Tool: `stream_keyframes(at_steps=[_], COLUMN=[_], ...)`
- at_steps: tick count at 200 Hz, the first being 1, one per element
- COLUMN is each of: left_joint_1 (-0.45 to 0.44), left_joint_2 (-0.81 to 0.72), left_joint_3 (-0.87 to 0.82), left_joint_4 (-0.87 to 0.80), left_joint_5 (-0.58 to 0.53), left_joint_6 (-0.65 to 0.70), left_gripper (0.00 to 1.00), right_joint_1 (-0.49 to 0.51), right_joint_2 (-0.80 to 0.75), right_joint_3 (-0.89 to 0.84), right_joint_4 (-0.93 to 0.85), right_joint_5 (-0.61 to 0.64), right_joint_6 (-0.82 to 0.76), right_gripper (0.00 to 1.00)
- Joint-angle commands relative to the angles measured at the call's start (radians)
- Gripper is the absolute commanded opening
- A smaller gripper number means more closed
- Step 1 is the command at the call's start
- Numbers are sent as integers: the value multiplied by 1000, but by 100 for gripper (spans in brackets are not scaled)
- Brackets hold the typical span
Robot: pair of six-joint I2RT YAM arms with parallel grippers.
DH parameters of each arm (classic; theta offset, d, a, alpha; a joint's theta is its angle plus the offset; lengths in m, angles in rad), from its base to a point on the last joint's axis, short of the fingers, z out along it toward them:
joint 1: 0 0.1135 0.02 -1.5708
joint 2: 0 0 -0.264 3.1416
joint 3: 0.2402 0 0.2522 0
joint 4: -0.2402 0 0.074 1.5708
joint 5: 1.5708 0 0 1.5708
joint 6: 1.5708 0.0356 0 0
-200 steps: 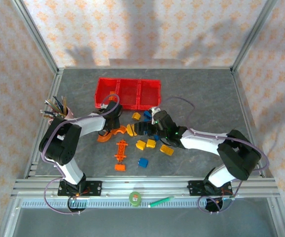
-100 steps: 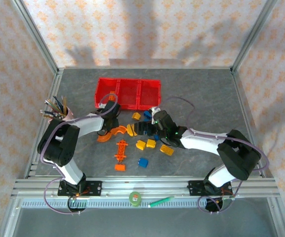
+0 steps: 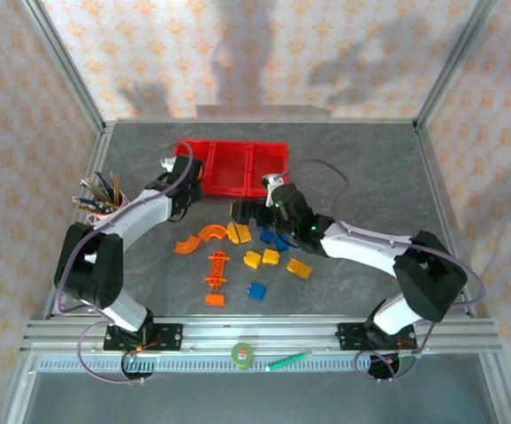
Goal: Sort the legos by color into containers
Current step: Place the lego in the container.
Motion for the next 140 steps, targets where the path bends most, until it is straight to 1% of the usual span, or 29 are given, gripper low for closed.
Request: stream_keyframes(at_steps=[1, 46, 62, 68, 87, 110, 140], left_joint_1=[32, 69, 75, 79, 90, 92, 93], left_joint_2=[67, 248, 310, 358, 420, 463, 475], left_joint_3=[117, 331, 409, 435, 501, 547, 566], left_joint_4=[-29, -57, -90, -102, -119, -131, -143], left_joint_5=[-31, -21, -47, -55, -50, -42, -34], left_joint_6=[34, 59, 73, 74, 81, 86, 95], left_gripper=[35, 35, 35, 35, 36, 41, 48], right_joint_1=[-15, -42, -52, -55, -60, -63, -65], right_joint_2=[27, 45, 42, 40, 32, 27, 22], right_joint_3=[43, 68, 70, 69, 69, 66, 69], right_joint_4=[12, 4, -1, 0, -3, -5, -12], right_joint_5=[28, 25, 19, 16, 14, 16, 16], right_joint_6=[6, -6, -7, -7, -11, -17, -25], right_gripper=[100, 100, 100, 100, 100, 100, 100])
